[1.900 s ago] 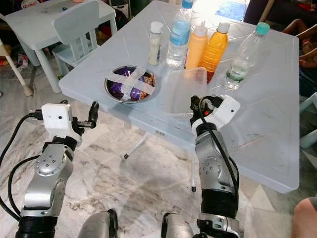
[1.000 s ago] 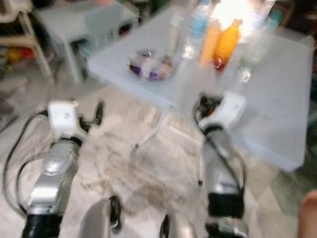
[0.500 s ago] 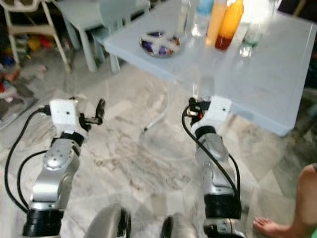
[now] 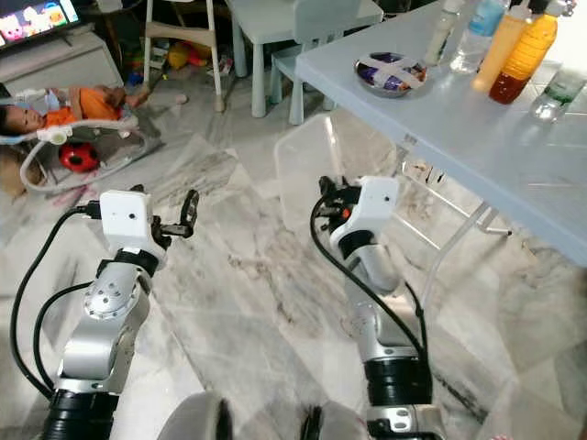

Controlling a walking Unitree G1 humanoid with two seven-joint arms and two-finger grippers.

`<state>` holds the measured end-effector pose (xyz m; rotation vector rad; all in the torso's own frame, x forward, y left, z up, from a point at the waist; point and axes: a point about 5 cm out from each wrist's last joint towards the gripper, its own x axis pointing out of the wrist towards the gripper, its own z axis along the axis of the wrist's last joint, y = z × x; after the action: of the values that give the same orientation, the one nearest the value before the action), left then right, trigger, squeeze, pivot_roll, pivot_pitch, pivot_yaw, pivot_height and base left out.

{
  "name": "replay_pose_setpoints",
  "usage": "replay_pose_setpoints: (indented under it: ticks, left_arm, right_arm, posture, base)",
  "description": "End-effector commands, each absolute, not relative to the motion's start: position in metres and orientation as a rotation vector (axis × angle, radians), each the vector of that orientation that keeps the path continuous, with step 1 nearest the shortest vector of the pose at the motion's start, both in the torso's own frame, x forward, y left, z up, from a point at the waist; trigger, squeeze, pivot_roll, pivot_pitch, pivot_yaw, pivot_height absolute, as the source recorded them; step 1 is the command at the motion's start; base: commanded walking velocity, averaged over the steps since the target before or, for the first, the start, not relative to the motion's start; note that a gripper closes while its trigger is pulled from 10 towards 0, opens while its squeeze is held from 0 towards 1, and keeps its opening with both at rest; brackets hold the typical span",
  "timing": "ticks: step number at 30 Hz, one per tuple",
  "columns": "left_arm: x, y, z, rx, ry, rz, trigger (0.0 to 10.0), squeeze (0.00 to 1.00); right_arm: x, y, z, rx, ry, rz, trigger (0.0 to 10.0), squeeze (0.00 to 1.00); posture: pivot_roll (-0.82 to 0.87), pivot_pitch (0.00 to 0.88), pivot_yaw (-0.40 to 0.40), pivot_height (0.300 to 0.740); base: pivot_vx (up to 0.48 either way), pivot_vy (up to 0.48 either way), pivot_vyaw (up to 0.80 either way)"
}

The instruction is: Restocking fridge

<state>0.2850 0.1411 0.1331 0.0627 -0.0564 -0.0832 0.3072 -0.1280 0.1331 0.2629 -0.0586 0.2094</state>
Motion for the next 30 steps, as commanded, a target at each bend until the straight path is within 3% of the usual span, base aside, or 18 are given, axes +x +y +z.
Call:
replay_pose_setpoints:
  ticks: [1,5,12,30]
  left_arm:
    - [0.284,0.145,0.129,0.083,-0.045,-0.071,10.0,0.00]
    - [0.282,0.147,0.113,0.078,-0.008,-0.061,10.0,0.00]
    - [0.280,0.168,0.091,0.134,0.047,0.001,10.0,0.00]
    - [0.271,0.205,0.085,0.191,0.036,0.170,10.0,0.00]
  right_arm:
    - [0.307,-0.123,0.139,0.249,-0.088,0.242,10.0,0.00]
    - [0.307,-0.128,0.129,0.251,-0.068,0.234,10.0,0.00]
    - [0.311,-0.113,0.120,0.250,-0.044,0.301,10.0,0.00]
    - [0.319,-0.106,0.129,0.210,-0.101,0.379,10.0,0.00]
  posture:
    - [0.00,0.077,-0.030,0.740]
    - [0.00,0.043,-0.037,0.740]
    - [0.02,0.000,-0.059,0.740]
    - [0.06,0.000,-0.066,0.740]
  base:
    - [0.000,-0.371,0.77]
    - [0.000,-0.223,0.77]
    - [0.000,0.000,0.77]
    - [0.000,0.000,0.77]
